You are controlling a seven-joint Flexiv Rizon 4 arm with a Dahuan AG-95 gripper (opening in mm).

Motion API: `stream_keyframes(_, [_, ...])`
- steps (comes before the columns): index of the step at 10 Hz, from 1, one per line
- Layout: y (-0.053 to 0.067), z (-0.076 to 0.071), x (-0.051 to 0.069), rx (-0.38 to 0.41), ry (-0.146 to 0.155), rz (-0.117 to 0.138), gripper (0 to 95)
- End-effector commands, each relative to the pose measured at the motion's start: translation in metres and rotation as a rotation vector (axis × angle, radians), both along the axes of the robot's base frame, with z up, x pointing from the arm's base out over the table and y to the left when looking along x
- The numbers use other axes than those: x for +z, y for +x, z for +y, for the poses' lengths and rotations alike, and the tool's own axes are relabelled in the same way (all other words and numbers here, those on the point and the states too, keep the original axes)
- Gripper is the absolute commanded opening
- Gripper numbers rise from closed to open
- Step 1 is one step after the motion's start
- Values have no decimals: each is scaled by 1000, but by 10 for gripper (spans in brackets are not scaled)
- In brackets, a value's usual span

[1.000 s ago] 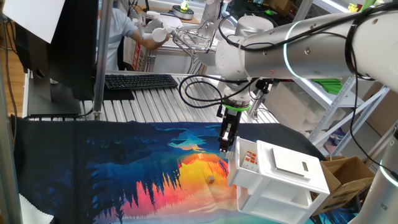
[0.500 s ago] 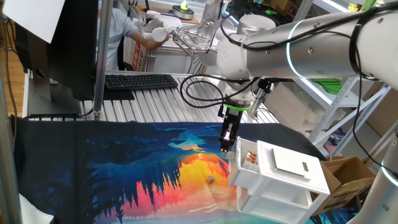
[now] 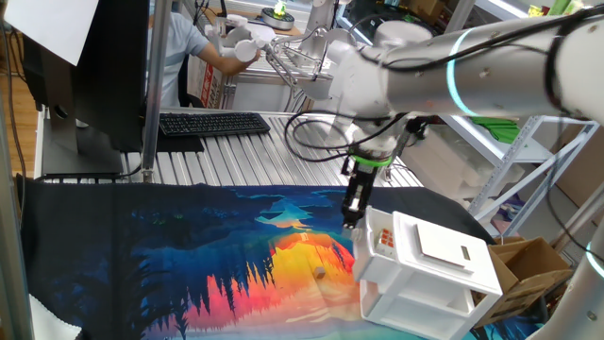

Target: Grasp the handle and close the drawer

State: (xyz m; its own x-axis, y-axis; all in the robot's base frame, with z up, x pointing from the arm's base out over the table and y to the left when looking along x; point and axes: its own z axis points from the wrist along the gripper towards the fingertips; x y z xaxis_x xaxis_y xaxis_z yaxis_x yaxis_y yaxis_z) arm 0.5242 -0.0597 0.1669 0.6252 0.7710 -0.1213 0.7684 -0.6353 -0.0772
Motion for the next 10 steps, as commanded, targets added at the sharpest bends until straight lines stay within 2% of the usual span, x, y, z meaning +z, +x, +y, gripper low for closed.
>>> stream_keyframes(1, [2,-10,-9,17,2,0,0])
stream_keyframes(3, [-1,-17,-16,26,3,-6,0])
stream_keyframes(5, [-7,-20,-18,39,4,-14,0])
stream_keyframes(6, [-11,-24,-10,44,20,-28,0])
stream_keyframes(7, [-13,-29,-2,47,24,-29,0])
stream_keyframes(8, [-14,-32,0,56,22,-29,0])
stream_keyframes(10, [-17,-40,-7,71,21,-39,0])
